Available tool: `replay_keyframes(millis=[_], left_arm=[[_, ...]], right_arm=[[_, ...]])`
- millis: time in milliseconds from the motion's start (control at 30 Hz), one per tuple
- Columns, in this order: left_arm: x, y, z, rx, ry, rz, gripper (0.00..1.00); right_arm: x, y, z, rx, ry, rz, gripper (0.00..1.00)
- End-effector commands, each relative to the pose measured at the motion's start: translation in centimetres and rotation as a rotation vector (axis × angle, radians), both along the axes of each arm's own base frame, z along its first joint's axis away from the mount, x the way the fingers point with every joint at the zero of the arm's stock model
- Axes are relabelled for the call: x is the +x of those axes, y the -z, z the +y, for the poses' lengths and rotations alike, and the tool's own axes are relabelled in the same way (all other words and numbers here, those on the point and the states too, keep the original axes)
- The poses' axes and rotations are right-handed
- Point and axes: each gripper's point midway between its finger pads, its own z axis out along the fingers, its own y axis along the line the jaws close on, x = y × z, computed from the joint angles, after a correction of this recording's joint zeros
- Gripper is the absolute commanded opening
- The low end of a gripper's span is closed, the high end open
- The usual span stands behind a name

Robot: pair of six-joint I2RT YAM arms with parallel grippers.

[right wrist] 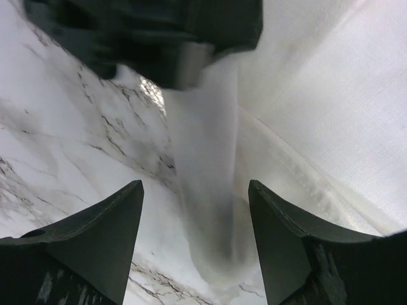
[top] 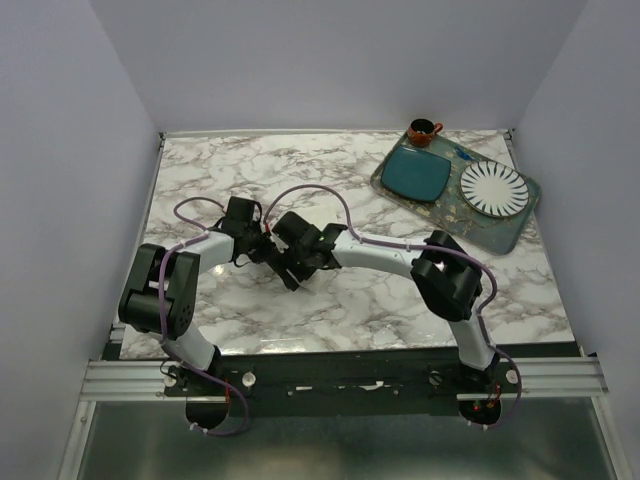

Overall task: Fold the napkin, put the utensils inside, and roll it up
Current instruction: Roll the napkin with the utensil

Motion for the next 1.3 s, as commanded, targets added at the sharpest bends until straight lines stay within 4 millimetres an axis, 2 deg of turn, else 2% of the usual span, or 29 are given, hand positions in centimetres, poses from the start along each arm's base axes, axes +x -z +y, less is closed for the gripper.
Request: replay_keyframes(millis=[0,33,100,233,500,633,800,967,1033,1267], left_arm=[[-4.4,4.2,1.0,0.056,-0.009,0.168,0.08],[-4.3,4.2,1.0,0.055,-0.009,0.164,0.08],[-4.4,4.2,1.0,0.048,-0.017,0.168,0.07],[-4.3,4.2,0.9,0.046,-0.021,0.168,0.07],[-4.1,3.7,1.1,0.055,-0.027,0.161,0.06],[-4.3,4.0,1.2,0.055,-0.031,0.169,0.06],[-4.6,4.3,1.3,0.058,-0.031,0.178,0.06],[-4.5,4.4,1.2,0.057,-0.032,0.179,0.06],[-4.5,4.4,1.3,0.058,-0.035,0.177,0.06],[-4.5,4.0,1.4,0.055,-0.036,0.169,0.06]], right_arm=[[2.3,-2.9,0.6,-0.076,0.023,-0.216,0.75],[2.4,-2.2,0.5,-0.108,0.025,-0.227,0.75],[2.4,-2.2,1.3,-0.112,0.010,-0.244,0.75],[2.1,-1.3,1.7,-0.152,-0.005,-0.258,0.72],[0.9,1.4,1.7,-0.177,-0.027,-0.200,0.53],[0.4,1.7,1.6,-0.162,-0.018,-0.181,0.54],[-0.4,2.3,1.6,-0.142,-0.019,-0.148,0.63],[-0.5,0.4,2.0,-0.112,-0.028,-0.175,0.63],[-0.5,0.5,2.2,-0.108,-0.031,-0.169,0.63],[-0.4,4.6,0.7,-0.193,0.006,-0.157,0.55]])
